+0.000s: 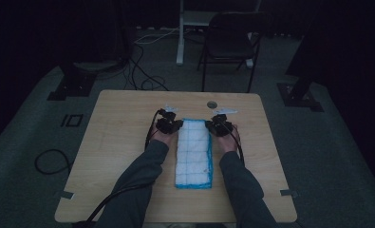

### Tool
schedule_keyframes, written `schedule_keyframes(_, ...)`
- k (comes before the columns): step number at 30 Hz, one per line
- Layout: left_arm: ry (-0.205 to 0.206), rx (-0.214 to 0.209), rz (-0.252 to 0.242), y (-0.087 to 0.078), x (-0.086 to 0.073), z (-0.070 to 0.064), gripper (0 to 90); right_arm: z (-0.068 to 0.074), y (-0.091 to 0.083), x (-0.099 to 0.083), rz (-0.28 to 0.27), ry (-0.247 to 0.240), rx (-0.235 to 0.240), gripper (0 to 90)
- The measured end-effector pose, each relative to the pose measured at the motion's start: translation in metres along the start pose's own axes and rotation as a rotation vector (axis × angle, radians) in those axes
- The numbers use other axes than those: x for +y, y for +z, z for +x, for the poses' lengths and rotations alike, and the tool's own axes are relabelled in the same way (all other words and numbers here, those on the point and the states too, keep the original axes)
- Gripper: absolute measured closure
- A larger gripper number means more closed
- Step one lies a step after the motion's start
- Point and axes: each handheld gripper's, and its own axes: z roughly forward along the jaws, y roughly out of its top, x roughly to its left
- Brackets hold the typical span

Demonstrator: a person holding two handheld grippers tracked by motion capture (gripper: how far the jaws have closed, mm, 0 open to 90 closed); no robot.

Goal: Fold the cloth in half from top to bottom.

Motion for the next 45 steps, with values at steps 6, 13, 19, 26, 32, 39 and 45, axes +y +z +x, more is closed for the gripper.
schedule_keyframes(6, 0.012, -0.008, -0.026, -0.009, -0.001, -0.001, 87.6, 0.004, -0.011, 0.001, -0.037, -0.006, 0.014, 85.1)
schedule_keyframes(13, 0.022, -0.01, -0.04, -0.017, -0.001, -0.002, 87.6, 0.009, -0.019, 0.001, -0.058, -0.028, 0.022, 85.1)
schedule_keyframes(19, 0.027, -0.011, -0.062, -0.022, 0.009, -0.003, 87.6, 0.009, -0.022, 0.005, -0.073, -0.033, 0.015, 85.1)
schedule_keyframes(26, 0.034, -0.014, -0.078, -0.027, 0.01, -0.005, 87.5, 0.011, -0.028, 0.006, -0.086, -0.036, 0.02, 85.1)
schedule_keyframes(32, 0.029, -0.02, -0.083, -0.03, 0.003, -0.005, 87.5, 0.014, -0.032, -0.001, -0.1, -0.021, 0.038, 85.0)
schedule_keyframes(39, 0.027, -0.026, -0.102, -0.04, -0.002, -0.008, 87.4, 0.018, -0.037, 0.0, -0.111, -0.033, 0.045, 85.0)
schedule_keyframes(45, 0.021, -0.032, -0.115, -0.047, -0.01, -0.009, 87.3, 0.023, -0.041, -0.003, -0.114, -0.042, 0.059, 85.0)
